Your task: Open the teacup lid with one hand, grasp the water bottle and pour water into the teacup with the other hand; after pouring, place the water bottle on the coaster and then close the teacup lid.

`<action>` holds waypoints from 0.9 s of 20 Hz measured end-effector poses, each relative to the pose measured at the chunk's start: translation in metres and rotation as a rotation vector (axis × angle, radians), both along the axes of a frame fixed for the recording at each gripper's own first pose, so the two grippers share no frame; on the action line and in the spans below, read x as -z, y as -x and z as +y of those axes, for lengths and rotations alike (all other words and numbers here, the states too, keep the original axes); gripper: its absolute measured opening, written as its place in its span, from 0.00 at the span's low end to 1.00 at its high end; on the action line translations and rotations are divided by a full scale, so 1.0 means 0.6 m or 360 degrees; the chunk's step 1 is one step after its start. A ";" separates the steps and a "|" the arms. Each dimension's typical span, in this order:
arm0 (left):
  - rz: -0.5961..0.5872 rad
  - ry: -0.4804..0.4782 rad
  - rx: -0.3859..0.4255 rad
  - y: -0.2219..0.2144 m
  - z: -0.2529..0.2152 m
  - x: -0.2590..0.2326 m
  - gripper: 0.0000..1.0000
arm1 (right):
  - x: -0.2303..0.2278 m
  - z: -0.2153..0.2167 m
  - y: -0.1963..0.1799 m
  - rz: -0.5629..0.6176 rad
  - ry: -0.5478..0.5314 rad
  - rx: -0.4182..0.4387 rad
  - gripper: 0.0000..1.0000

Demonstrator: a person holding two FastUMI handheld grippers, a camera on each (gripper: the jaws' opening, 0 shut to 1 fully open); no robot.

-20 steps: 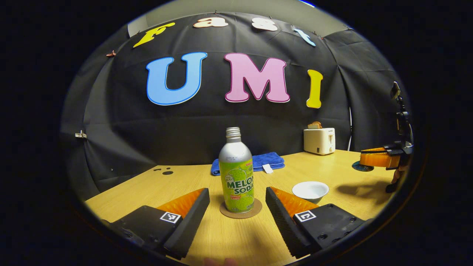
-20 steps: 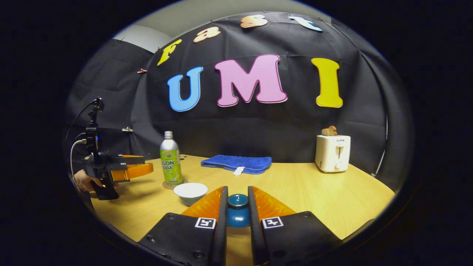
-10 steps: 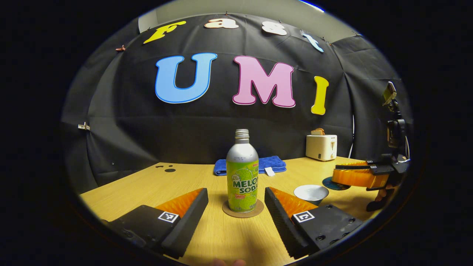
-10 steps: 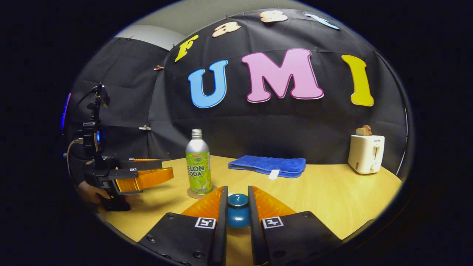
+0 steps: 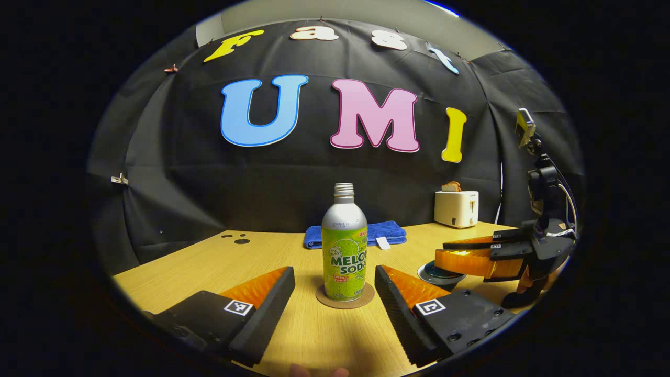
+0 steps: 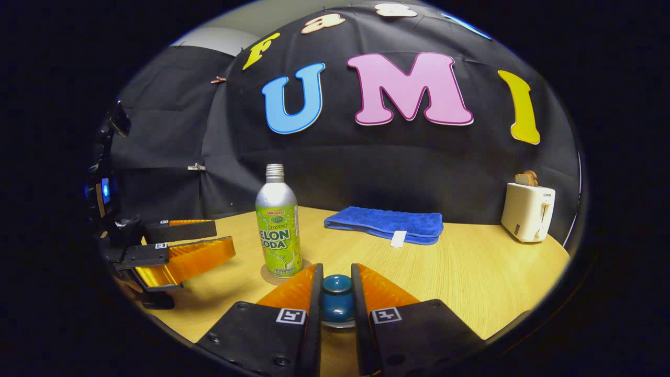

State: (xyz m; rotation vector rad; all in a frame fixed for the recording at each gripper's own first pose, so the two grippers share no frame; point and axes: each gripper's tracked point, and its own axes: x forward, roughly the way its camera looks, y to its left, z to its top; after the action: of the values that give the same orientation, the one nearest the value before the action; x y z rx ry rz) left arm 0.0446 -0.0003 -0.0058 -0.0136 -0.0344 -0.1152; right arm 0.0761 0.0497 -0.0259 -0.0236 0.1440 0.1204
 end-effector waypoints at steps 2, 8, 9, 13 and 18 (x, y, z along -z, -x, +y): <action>-0.0001 0.0000 0.0000 0.000 -0.001 0.000 0.96 | 0.006 -0.004 -0.005 0.0041 0.0004 0.0022 0.31; 0.0000 0.0000 0.0000 0.000 -0.001 0.000 0.96 | 0.014 -0.011 -0.010 0.0105 -0.0002 0.0066 0.32; 0.0000 0.0000 0.0000 -0.002 -0.001 0.001 0.96 | 0.014 -0.013 -0.010 0.0106 -0.0001 0.0070 0.27; 0.0000 0.0000 0.0000 -0.001 -0.001 0.001 0.96 | 0.016 -0.012 -0.009 0.0118 -0.0023 0.0063 0.48; 0.0001 0.0000 0.0001 -0.002 -0.001 0.001 0.96 | 0.014 -0.004 0.010 0.0117 -0.0015 0.0032 0.72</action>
State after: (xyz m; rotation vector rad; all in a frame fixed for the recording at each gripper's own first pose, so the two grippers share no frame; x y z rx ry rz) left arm 0.0460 -0.0011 -0.0064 -0.0137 -0.0341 -0.1156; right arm 0.0702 0.0473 -0.0341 -0.0085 0.2171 0.1022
